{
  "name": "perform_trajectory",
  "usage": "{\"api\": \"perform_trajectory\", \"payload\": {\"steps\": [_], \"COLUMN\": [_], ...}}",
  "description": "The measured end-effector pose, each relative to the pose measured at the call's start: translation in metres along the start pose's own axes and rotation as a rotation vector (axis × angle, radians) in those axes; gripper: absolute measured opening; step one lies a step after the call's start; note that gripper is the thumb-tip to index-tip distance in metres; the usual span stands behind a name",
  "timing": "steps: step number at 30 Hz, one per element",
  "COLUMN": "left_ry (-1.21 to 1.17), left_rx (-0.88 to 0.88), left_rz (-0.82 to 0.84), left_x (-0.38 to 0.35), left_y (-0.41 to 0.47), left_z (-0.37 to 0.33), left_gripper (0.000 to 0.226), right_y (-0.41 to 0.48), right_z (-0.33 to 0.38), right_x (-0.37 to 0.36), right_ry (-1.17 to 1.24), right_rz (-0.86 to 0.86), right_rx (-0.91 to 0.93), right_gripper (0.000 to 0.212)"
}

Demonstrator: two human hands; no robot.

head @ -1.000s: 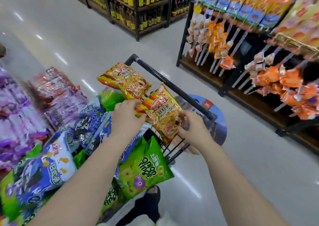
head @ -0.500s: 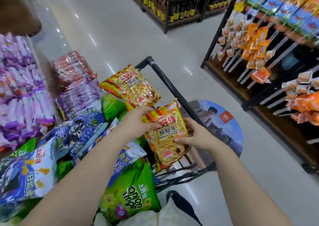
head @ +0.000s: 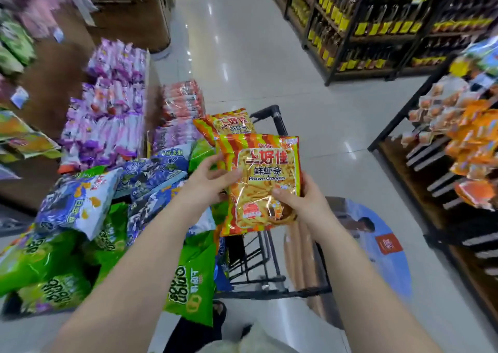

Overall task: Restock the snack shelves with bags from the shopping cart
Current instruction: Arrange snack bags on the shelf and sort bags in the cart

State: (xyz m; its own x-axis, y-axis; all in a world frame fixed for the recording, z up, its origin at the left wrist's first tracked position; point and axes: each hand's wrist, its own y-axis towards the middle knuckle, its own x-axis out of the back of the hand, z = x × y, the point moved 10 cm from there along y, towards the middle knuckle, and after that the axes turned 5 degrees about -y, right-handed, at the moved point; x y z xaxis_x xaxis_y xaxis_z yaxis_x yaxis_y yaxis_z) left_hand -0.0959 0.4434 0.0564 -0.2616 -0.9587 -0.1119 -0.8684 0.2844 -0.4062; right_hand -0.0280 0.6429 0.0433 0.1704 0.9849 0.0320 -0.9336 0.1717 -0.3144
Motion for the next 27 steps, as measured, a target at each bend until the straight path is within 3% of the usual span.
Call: {"api": "perform_trajectory", "payload": {"steps": [3, 7, 11, 14, 17, 20, 22, 24, 27], "left_ry": [0.068, -0.07, -0.139, -0.128, -0.153, -0.148, -0.14, -0.113, -0.105], "left_rx": [0.045, 0.003, -0.072, -0.139, -0.141, -0.1, -0.066, -0.035, -0.039], "left_rz": [-0.011, -0.118, -0.275, -0.374, -0.378, -0.385, -0.37, -0.367, -0.395], "left_x": [0.005, 0.037, 0.101, 0.136, 0.15, 0.155, 0.15, 0.145, 0.145], "left_y": [-0.011, -0.011, 0.003, 0.01, 0.023, 0.038, 0.047, 0.053, 0.056], "left_z": [0.017, -0.004, -0.033, -0.05, -0.052, -0.04, -0.032, -0.027, -0.024], "left_gripper": [0.119, 0.113, 0.114, 0.078, 0.1, 0.094, 0.106, 0.116, 0.106], "right_y": [0.007, 0.029, 0.084, 0.129, 0.155, 0.163, 0.164, 0.161, 0.157], "right_z": [0.016, 0.049, 0.069, 0.058, 0.036, 0.017, 0.008, 0.009, 0.016], "right_x": [-0.023, -0.049, -0.037, -0.035, -0.04, -0.048, -0.052, -0.054, -0.05], "right_ry": [-0.019, -0.081, -0.107, -0.328, -0.419, -0.367, -0.364, -0.375, -0.361], "right_rz": [0.04, 0.116, -0.054, -0.107, -0.031, 0.093, 0.16, 0.182, 0.145], "right_rx": [0.028, 0.125, 0.191, 0.119, -0.046, -0.19, -0.242, -0.235, -0.192], "right_gripper": [0.053, 0.042, 0.022, 0.041, 0.071, 0.1, 0.113, 0.101, 0.063]}}
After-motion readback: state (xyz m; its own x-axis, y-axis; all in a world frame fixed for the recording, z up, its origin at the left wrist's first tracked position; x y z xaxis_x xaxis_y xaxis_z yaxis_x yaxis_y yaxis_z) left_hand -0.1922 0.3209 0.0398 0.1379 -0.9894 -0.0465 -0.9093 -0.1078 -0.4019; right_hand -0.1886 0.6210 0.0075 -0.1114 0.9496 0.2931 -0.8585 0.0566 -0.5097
